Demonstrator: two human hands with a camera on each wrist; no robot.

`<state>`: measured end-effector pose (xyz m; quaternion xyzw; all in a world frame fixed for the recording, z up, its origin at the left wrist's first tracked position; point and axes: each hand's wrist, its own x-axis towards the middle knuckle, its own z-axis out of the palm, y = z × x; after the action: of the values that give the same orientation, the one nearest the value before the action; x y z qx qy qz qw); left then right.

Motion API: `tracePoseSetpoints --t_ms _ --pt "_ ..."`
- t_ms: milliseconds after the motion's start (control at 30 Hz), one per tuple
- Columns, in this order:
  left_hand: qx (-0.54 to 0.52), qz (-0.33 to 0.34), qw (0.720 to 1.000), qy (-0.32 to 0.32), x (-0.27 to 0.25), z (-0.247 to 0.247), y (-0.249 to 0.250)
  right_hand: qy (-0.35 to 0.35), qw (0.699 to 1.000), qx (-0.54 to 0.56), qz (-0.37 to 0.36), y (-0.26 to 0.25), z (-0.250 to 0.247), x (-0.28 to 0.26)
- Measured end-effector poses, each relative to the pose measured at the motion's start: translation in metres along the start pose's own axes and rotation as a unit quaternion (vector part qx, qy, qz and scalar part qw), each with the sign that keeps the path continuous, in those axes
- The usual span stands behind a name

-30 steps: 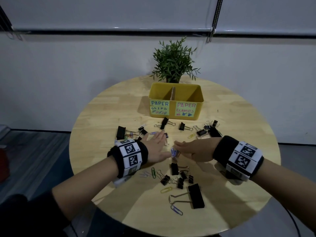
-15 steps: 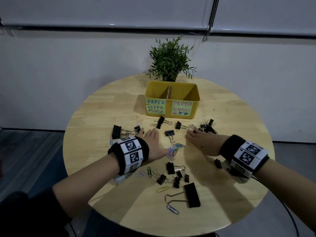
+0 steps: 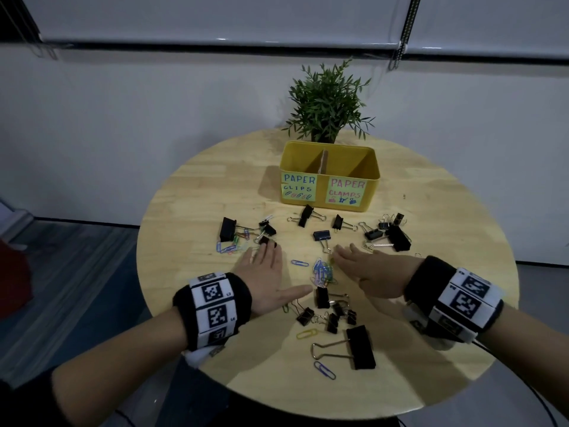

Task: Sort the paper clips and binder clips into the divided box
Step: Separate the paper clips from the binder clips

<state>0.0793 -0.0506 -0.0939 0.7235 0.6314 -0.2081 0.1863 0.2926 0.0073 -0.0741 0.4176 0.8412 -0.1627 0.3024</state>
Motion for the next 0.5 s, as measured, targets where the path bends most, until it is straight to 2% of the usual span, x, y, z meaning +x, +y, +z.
tracePoseSetpoints --t_ms 100,200,233,333,433,500 --pt "-0.007 0.039 0.999 0.006 0.012 -0.009 0.010 0.057 0.998 -0.013 0.016 0.003 0.000 0.001" --pt "-0.044 0.082 0.996 -0.009 0.021 -0.020 0.016 0.076 0.996 -0.021 0.030 0.005 -0.004 0.001" --pt "-0.045 0.070 0.997 0.006 0.021 -0.022 0.015 0.079 0.996 -0.025 0.031 0.004 -0.006 0.000" --pt "-0.006 -0.029 0.997 0.068 0.010 -0.014 0.002 0.083 0.996 -0.022 0.006 0.000 -0.012 -0.004" --pt "-0.022 -0.101 0.994 0.030 -0.009 0.001 -0.020 0.069 0.997 -0.010 -0.031 -0.008 -0.021 -0.004" --pt "-0.040 -0.112 0.993 -0.005 -0.011 0.004 -0.033 0.066 0.996 -0.038 -0.048 -0.019 -0.032 0.001"
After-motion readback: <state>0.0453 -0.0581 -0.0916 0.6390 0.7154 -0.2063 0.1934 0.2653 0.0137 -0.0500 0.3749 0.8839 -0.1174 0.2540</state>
